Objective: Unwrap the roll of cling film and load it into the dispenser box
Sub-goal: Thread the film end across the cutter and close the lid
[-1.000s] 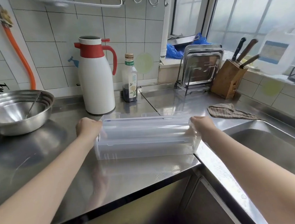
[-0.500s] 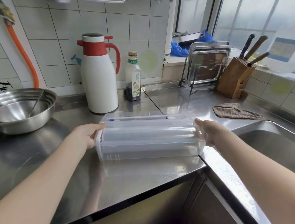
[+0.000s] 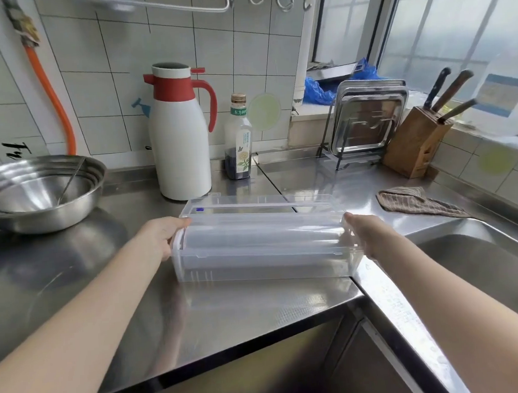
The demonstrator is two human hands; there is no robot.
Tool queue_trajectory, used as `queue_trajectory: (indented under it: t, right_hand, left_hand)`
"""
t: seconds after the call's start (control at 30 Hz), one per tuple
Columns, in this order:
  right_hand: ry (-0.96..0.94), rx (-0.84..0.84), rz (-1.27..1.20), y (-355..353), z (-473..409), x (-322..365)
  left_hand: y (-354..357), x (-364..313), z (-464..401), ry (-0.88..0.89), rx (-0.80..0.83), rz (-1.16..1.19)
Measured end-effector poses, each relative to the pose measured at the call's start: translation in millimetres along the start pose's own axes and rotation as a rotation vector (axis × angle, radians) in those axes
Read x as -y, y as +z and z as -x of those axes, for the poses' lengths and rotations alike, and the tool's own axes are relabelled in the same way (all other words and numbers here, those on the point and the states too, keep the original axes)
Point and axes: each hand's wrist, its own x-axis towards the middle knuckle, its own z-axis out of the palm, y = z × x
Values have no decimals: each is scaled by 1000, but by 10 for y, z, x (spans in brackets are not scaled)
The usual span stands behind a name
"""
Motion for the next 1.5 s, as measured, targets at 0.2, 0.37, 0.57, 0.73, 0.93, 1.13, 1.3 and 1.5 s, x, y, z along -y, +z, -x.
queue_trajectory:
  t: [0.2, 0.37, 0.57, 0.73, 0.93, 1.13, 1.3, 1.5]
  right_hand:
    - [-457, -171, 502, -80, 148, 120]
    - [-343, -89, 345, -101, 107, 321]
    - [-65, 77, -50, -11, -57, 303]
    - [-54, 76, -174, 54, -72, 387]
    - [-88, 110, -290, -80, -49, 375]
    - [-105, 235, -403, -211, 105, 293]
    - [-155, 330, -345, -388, 271, 96]
    - [-357, 241, 41, -295, 493, 1]
  left_hand:
    - [152, 144, 66, 470, -367, -480]
    - [169, -18, -41, 298, -266, -390]
    - [271, -126, -76, 170, -77, -167]
    - [315, -152, -125, 184, -166, -106]
    - [218, -148, -114, 337, -177, 57]
    - [105, -95, 35, 384, -77, 247]
    - [-45, -76, 193, 415, -61, -58]
    - [38, 123, 335, 601, -204, -636]
